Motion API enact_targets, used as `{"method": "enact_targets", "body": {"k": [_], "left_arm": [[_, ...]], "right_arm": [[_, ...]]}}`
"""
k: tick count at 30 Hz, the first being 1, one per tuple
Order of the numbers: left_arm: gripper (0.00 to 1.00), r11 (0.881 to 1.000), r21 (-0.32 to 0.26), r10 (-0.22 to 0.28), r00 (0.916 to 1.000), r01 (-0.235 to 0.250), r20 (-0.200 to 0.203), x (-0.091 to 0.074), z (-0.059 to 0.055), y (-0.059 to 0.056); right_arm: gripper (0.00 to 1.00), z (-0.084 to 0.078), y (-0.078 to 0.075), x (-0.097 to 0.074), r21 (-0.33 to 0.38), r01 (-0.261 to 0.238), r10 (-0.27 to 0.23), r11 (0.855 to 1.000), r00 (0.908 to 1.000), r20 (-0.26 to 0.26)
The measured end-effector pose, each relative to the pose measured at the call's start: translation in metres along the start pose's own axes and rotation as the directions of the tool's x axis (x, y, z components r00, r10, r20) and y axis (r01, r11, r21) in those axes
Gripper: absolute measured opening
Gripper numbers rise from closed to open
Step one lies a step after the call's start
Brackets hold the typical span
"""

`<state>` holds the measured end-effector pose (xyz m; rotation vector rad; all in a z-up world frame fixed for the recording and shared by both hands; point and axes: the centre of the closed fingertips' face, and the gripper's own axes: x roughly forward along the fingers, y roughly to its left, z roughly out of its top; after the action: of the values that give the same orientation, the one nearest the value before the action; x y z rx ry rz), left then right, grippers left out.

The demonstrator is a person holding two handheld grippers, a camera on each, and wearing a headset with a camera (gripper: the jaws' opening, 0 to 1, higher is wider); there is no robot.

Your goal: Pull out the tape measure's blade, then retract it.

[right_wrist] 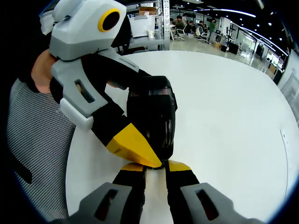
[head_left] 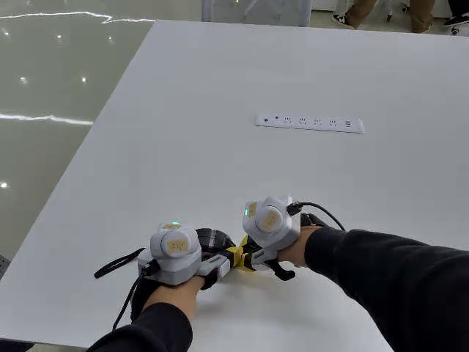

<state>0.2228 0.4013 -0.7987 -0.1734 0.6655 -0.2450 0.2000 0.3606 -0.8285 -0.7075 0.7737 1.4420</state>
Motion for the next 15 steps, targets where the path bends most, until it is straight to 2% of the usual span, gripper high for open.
{"method": "enact_targets", "body": {"k": [8, 12, 15], "left_arm": [[0.62, 1.0, -0.002, -0.002, 1.0, 0.002, 0.003, 0.0004, 0.0003, 0.0003], [0.63, 1.0, 0.004, -0.009, 1.0, 0.009, 0.003, 0.0003, 0.0004, -0.0005], [0.64, 1.0, 0.005, -0.023, 0.9997, 0.023, -0.006, 0.0, 0.0003, -0.0005]], "right_arm": [[0.13, 0.0004, -0.0001, -0.0006, 0.0, 0.007, -0.007, 1.0, 1.0, -0.002], [0.13, 0.0001, 0.0009, -0.0004, -0.006, 0.033, -0.033, 0.999, 0.9995, -0.001], [0.13, -0.0005, 0.0006, -0.0016, 0.01, 0.044, -0.045, 0.999, 0.9988, 0.019]]}}
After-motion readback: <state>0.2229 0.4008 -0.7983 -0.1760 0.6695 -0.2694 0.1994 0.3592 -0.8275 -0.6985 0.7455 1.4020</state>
